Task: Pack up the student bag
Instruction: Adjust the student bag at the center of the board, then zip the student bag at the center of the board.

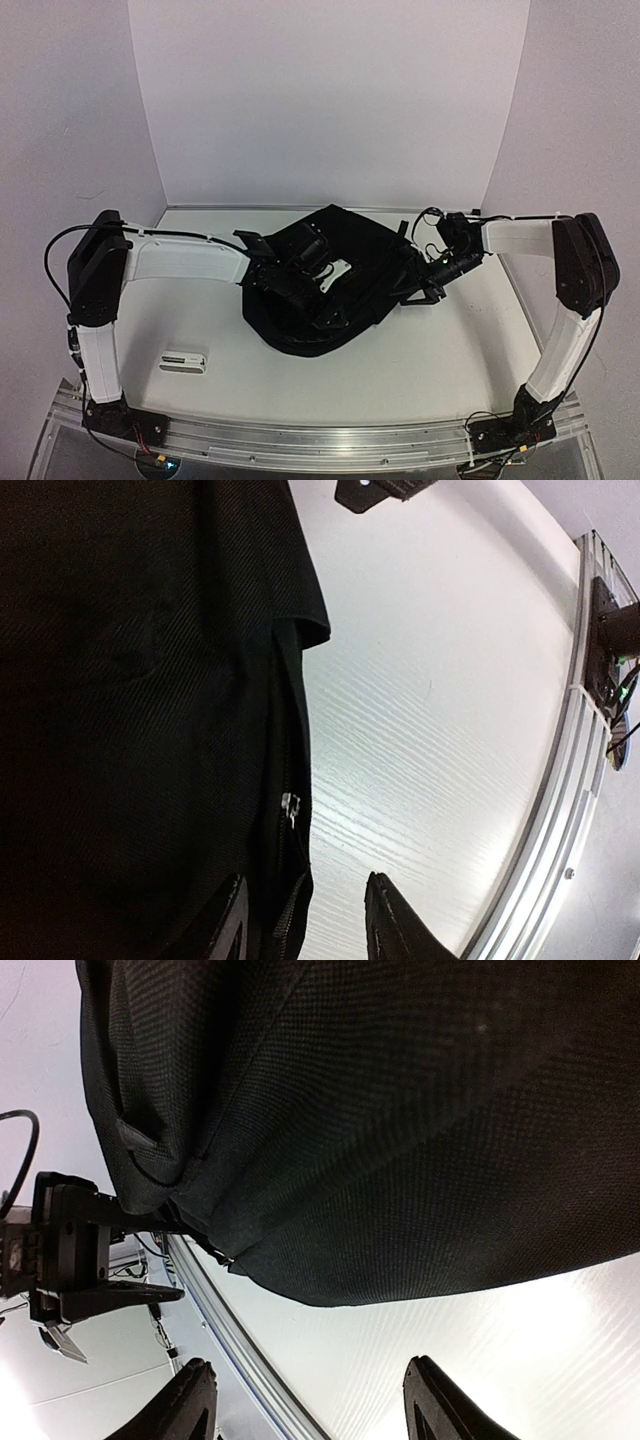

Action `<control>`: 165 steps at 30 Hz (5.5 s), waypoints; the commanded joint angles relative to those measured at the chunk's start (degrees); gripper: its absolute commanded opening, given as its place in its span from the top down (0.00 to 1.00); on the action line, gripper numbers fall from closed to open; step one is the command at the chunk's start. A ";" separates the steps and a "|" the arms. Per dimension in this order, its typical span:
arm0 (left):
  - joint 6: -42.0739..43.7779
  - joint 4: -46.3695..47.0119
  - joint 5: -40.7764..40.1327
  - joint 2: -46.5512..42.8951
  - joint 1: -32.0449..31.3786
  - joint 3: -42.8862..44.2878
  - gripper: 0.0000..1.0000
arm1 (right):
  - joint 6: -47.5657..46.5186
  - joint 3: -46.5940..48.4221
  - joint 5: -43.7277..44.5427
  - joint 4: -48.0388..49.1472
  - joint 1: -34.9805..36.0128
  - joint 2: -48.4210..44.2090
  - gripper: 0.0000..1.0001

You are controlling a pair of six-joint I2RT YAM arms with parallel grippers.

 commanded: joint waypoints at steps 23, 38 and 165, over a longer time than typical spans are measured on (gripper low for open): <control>3.68 -5.77 3.02 4.93 0.42 4.85 0.90 | -0.35 1.71 -0.71 -0.29 1.58 0.72 0.37; 0.08 -0.53 8.68 0.48 0.33 2.38 1.00 | 1.26 5.38 -0.16 0.35 8.05 4.51 0.19; -3.74 -2.28 0.49 -15.34 0.14 -15.07 1.00 | 4.10 -1.08 20.84 1.57 -4.05 -2.08 1.00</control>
